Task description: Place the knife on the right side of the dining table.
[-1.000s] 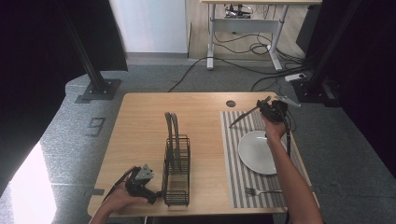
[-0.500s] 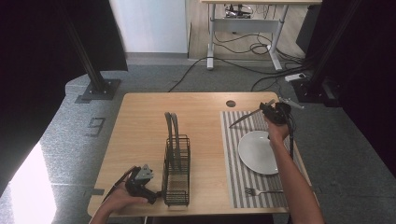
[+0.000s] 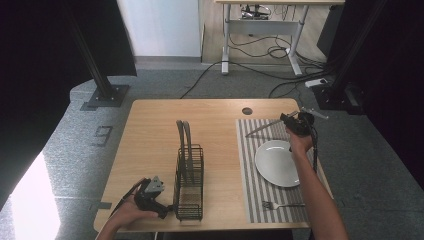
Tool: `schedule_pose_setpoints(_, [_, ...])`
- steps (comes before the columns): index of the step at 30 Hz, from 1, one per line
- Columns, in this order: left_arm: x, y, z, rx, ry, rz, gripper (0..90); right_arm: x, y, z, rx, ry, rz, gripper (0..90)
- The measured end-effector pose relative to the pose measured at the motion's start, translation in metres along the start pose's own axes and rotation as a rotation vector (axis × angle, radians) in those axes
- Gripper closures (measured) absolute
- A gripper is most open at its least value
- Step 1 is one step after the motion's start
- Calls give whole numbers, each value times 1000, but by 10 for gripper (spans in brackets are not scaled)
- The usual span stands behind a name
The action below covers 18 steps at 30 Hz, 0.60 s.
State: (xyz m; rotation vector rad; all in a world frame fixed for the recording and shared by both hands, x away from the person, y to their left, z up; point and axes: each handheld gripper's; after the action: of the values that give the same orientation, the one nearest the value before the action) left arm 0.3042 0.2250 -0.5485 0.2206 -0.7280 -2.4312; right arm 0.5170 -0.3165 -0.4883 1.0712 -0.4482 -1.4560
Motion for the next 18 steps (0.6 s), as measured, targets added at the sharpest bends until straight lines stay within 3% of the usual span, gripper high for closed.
schedule_pose_setpoints(4, [0,0,0,0,0,0,0,0,-1,-1,-13,-21,12,634])
schedule_pose_setpoints(18, [0,0,0,0,0,0,0,7,-3,-2,-37,-17,-20,624])
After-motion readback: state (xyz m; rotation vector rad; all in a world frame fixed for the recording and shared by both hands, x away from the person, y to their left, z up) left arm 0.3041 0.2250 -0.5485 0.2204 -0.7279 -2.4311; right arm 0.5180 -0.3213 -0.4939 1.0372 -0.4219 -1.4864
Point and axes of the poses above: each handheld gripper's, and its own axes: z roughly backward along the jaws, y roughly out of its top, x roughly to its right, and after that the axes turned 8 degrees about -x, right-handed
